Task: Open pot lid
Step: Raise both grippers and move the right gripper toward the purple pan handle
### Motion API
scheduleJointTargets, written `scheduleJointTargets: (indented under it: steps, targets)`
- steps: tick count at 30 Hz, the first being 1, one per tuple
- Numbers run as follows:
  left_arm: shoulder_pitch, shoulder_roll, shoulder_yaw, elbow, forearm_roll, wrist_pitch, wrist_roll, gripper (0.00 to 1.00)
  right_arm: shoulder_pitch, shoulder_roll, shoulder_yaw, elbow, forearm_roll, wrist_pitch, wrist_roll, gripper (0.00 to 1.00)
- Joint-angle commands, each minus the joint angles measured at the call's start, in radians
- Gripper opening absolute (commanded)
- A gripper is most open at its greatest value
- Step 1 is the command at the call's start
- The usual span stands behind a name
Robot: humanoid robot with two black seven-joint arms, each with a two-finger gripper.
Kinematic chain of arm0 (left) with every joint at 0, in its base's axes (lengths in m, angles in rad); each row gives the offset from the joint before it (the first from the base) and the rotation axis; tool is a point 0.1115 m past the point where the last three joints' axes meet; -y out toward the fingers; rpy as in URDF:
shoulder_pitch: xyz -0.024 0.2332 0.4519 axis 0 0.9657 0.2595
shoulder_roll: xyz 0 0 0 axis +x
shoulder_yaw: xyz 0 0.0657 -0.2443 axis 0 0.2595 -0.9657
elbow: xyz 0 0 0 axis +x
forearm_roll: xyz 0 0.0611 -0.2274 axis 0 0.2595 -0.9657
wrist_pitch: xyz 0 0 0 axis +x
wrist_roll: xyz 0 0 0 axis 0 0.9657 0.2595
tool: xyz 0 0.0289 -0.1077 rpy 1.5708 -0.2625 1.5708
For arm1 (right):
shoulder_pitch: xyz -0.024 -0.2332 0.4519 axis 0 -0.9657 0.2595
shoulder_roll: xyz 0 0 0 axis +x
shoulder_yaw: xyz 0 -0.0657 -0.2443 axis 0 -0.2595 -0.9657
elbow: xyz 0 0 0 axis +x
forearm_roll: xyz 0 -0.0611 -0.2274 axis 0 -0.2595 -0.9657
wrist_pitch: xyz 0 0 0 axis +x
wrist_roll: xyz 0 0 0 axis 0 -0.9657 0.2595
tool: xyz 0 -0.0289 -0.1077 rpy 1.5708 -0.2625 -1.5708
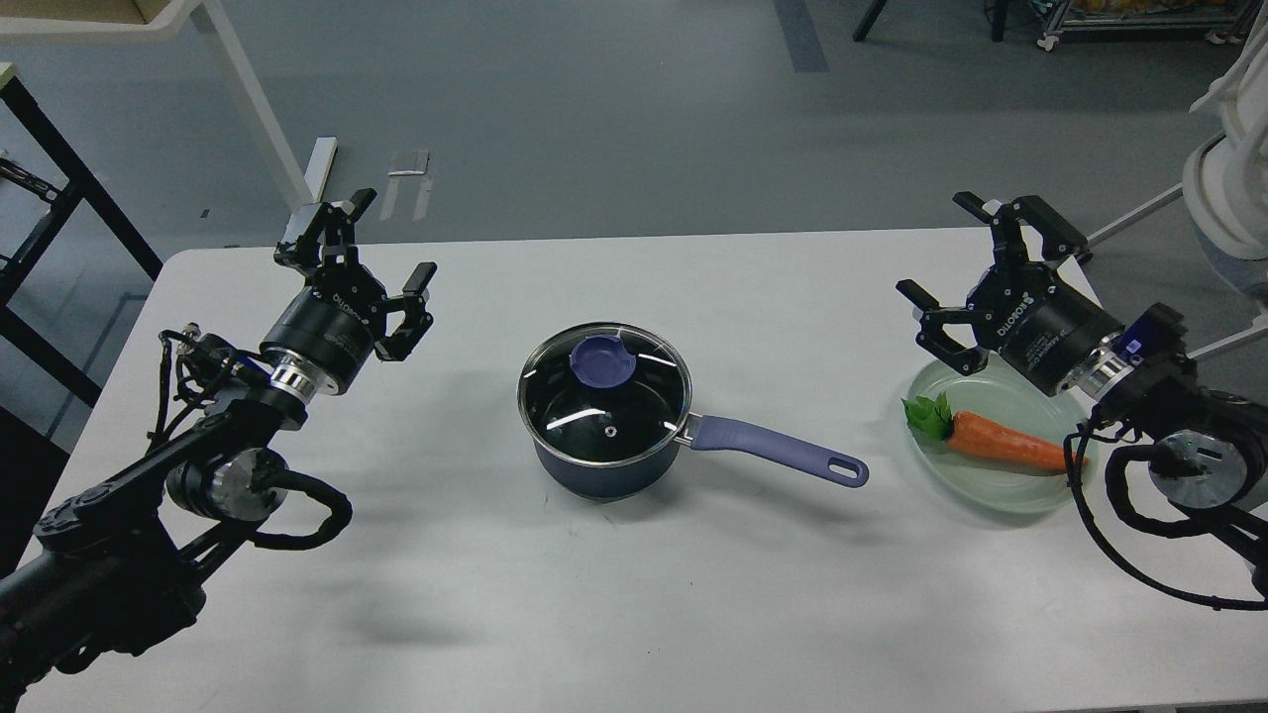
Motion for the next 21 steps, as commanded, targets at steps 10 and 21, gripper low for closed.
scheduleJointTargets:
  steps: [10, 21]
  targets:
    - [-0.066, 0.063, 0.027, 0.017, 0.003, 0.064, -0.001, 0.99, 0.070, -0.153, 0.044, 0.159, -0.150, -0.082, 0.021, 1.00]
    - [-0.132, 0.080, 0.038, 0.094, 0.012, 0.055, -0.001, 0.99, 0.204, -0.304, 0.018, 0.424, -0.832, -0.220, 0.039, 1.00]
